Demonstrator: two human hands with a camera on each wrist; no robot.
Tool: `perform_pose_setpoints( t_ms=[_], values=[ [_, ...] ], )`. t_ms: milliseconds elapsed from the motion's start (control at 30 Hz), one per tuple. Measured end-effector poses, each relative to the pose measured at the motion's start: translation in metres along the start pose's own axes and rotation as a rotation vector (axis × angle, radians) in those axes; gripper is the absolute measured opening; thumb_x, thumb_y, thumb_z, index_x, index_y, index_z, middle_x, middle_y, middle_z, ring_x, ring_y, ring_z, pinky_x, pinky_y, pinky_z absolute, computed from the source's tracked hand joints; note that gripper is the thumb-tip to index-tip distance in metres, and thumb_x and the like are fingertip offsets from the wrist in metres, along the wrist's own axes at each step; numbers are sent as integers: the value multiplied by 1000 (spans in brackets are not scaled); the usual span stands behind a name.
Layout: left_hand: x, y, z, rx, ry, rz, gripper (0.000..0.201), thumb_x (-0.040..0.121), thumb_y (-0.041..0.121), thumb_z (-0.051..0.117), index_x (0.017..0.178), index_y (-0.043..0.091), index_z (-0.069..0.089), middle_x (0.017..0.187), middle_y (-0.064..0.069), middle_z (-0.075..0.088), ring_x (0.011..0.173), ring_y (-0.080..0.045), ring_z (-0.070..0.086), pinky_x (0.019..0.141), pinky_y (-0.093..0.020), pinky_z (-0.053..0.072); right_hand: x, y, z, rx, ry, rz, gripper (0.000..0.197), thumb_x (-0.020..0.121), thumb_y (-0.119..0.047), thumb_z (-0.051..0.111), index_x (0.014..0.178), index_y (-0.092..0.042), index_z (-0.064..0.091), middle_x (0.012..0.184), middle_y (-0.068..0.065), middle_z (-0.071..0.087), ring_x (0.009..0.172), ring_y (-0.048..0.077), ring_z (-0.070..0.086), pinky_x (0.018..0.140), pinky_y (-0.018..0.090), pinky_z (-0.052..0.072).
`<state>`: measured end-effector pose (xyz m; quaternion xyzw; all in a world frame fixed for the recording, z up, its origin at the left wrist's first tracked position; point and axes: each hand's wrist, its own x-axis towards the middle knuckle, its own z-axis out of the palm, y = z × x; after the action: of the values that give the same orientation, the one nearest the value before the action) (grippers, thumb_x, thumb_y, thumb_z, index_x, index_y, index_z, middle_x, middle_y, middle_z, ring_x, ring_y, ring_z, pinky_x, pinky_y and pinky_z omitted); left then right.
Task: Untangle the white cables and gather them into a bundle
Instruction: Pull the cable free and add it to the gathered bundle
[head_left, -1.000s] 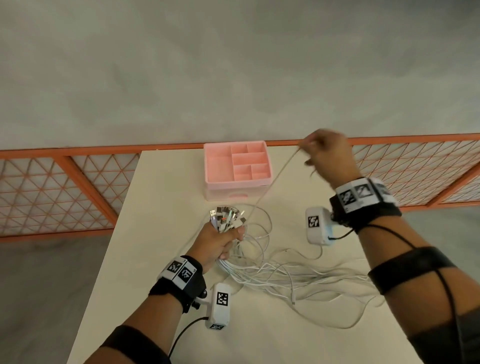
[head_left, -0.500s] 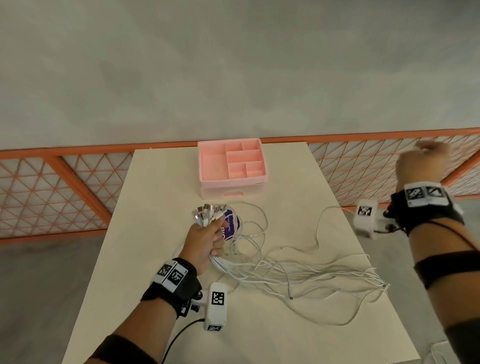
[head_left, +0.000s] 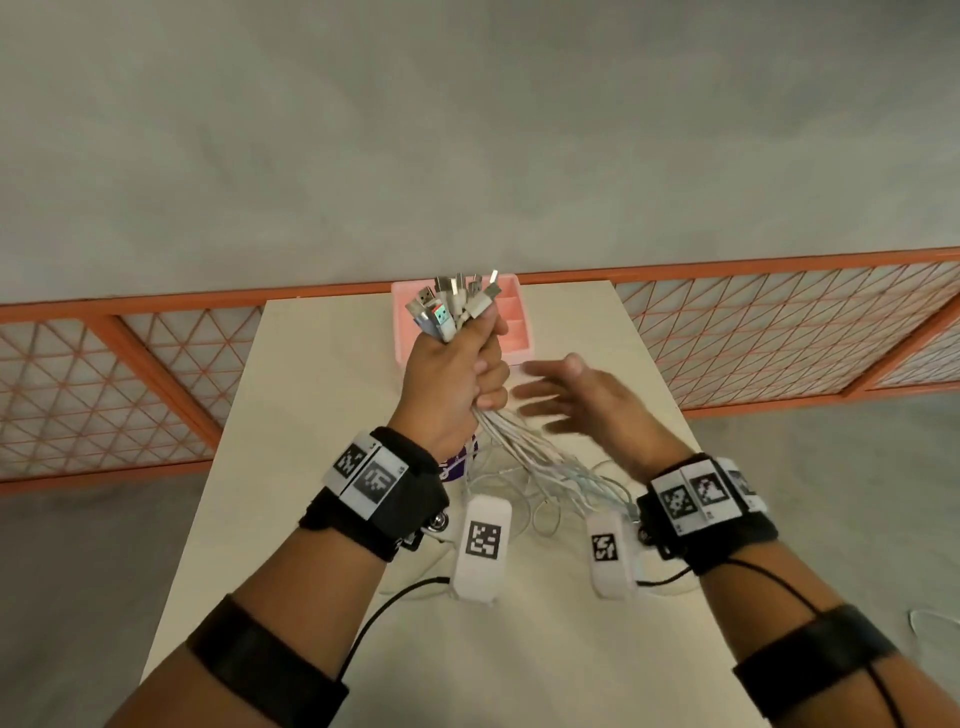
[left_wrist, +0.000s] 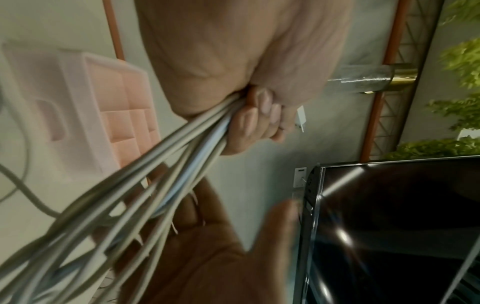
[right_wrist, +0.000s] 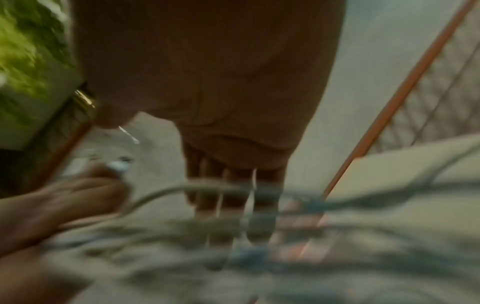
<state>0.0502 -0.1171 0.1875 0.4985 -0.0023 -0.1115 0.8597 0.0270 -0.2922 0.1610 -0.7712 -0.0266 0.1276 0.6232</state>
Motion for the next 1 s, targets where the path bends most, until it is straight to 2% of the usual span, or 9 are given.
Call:
perform_pose_setpoints(
  t_ms=[67,133,200,433,533,733,867,933,1000],
  values=[
    [8,4,2,3,19,17,29,104,28,50,81,12,55,51,6,29,39,-6,24,38,-18,21,-1,-7,24,-59,-213,-107,36,88,-45,62,113,-19,66,104,15,72,91,21,69,87,40,53],
    [14,7,-3,6,28,20,29,104,29,51,81,12,55,51,6,31,40,-6,25,38,-18,23,5,1,40,-304,-182,-161,24,86,-38,72,92,-15,67,79,5,71,70,11,64,75,41,54],
    [15,7,-11,9,52,27,28,103,29,52,81,12,55,51,6,32,40,-6,26,38,-19,24,13,18,43,-449,-85,-164,25,88,-40,70,82,-16,63,64,-4,60,56,6,54,62,36,48],
    [22,13,-54,-101,217,75,30,104,30,52,78,14,56,51,6,33,39,-6,25,39,-18,23,16,64,7,-596,-84,-52,26,86,-30,73,71,-20,54,61,-8,50,54,2,46,56,19,36],
    [24,19,-65,-124,253,99,32,103,32,53,77,14,56,51,6,33,39,-6,25,40,-18,22,17,75,-9,-588,-86,-20,27,82,-22,76,72,-24,50,63,-8,51,54,1,45,58,20,35],
    [24,16,-67,-112,265,92,31,104,31,51,79,13,57,51,6,33,39,-6,24,40,-18,22,18,94,-20,-524,-173,85,32,73,-32,85,92,-18,62,82,3,66,70,11,57,71,29,47],
    [22,14,-69,-100,261,81,30,104,31,52,80,14,58,52,6,34,39,-6,25,40,-18,23,10,103,-29,-361,-128,177,29,83,-42,75,106,-27,67,93,-7,72,84,8,66,64,14,48],
    [21,12,-72,-100,264,76,29,104,30,52,80,13,58,52,6,34,39,-6,25,39,-18,23,6,116,-41,-379,-66,222,16,88,-42,69,97,-28,69,83,-11,70,79,7,63,66,16,45],
    [20,10,-75,-101,270,74,29,104,31,52,81,13,58,53,6,33,40,-5,24,39,-18,23,3,130,-54,-500,-78,257,10,88,-31,71,79,-27,68,73,-10,65,75,11,59,71,26,43]
  ],
)
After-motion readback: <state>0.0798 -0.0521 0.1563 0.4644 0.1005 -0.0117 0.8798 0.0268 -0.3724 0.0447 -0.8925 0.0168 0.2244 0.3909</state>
